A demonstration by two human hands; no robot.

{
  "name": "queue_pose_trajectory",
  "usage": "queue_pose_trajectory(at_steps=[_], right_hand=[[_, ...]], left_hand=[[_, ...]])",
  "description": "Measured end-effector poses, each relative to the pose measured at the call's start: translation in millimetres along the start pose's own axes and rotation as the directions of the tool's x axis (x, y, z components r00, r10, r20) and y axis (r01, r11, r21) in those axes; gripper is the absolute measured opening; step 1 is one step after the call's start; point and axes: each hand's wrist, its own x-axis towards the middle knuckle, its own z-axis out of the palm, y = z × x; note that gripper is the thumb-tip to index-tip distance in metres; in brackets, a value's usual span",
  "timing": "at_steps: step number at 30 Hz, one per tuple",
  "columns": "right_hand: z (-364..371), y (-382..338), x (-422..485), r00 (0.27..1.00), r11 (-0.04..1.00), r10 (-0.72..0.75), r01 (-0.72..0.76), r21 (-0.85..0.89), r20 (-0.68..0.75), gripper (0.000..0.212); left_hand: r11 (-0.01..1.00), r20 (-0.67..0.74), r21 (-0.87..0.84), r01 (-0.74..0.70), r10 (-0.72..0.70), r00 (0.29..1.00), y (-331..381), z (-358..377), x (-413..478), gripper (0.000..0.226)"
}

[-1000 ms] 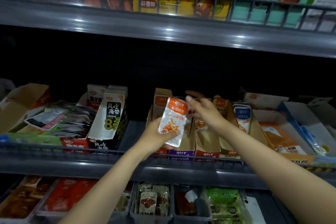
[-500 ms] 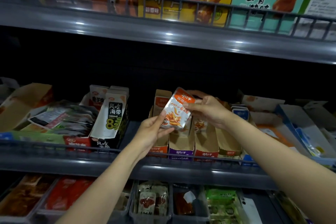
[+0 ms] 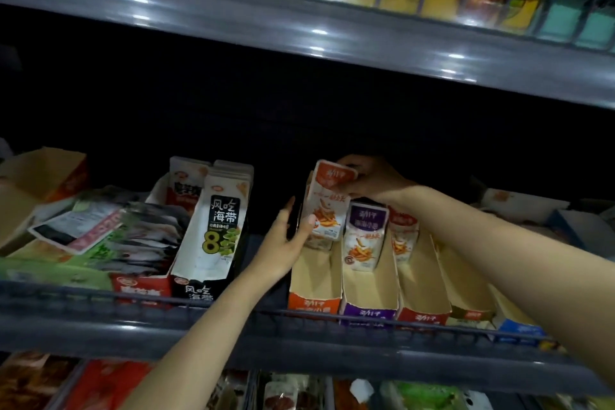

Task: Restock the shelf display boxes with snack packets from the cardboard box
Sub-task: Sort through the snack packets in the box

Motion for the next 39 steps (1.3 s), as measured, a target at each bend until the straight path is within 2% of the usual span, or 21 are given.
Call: queue_pose_trajectory(at_steps=[4, 9, 12, 15, 22, 30, 35, 39], right_hand=[[8.8, 7.9, 16.6, 0.998, 0.992, -0.022, 0.029, -0.119, 0.060, 0.026], [14.5, 11.4, 32.1, 0.984, 0.943, -0.022, 0.080, -0.323, 0.179, 0.029], [18.6, 17.7, 42.3, 0.968, 0.924, -0.020, 0.114, -0.365, 0.250, 0.027], [22.3, 23.3, 50.1, 0.956, 0.908, -0.043, 0.159, -0.387, 0.291, 0.022], [21.6, 24.0, 52.2, 0.956, 0.848, -0.194, 0.276, -0.453, 0.218, 0.017], [13.4, 25.2, 38.0, 0.945, 0.801, -0.291, 0.327, -0.501, 0.152, 0.027], [-1.0, 19.7, 15.2, 0.960, 0.842, -0.203, 0.272, -0.466, 0.193, 0.035], [-15.9, 13.7, -28.8, 0.972, 0.863, -0.154, 0.219, -0.455, 0.176, 0.047]], left_hand=[[0.999, 0.100, -0.037, 0.007, -0.003, 0.995, -8.2, 1.4, 5.4, 0.061], [0.999, 0.089, -0.053, 0.000, 0.005, 0.996, -14.3, 5.4, 6.3, 0.037], [0.998, 0.084, -0.056, 0.016, -0.011, 0.996, -16.0, 5.4, 7.6, 0.034], [0.998, 0.085, -0.057, 0.016, -0.011, 0.996, -21.0, 5.0, 9.2, 0.041], [0.999, 0.069, -0.029, 0.019, -0.017, 0.997, -23.7, 6.9, 9.7, 0.049], [0.999, 0.033, -0.017, 0.030, -0.030, 0.999, -23.0, 9.2, 10.3, 0.055], [1.000, 0.006, 0.016, 0.007, -0.007, 1.000, -15.3, 9.5, 5.7, 0.046], [0.977, -0.015, 0.205, -0.064, 0.068, 0.998, 8.9, 4.2, -12.9, 0.053]])
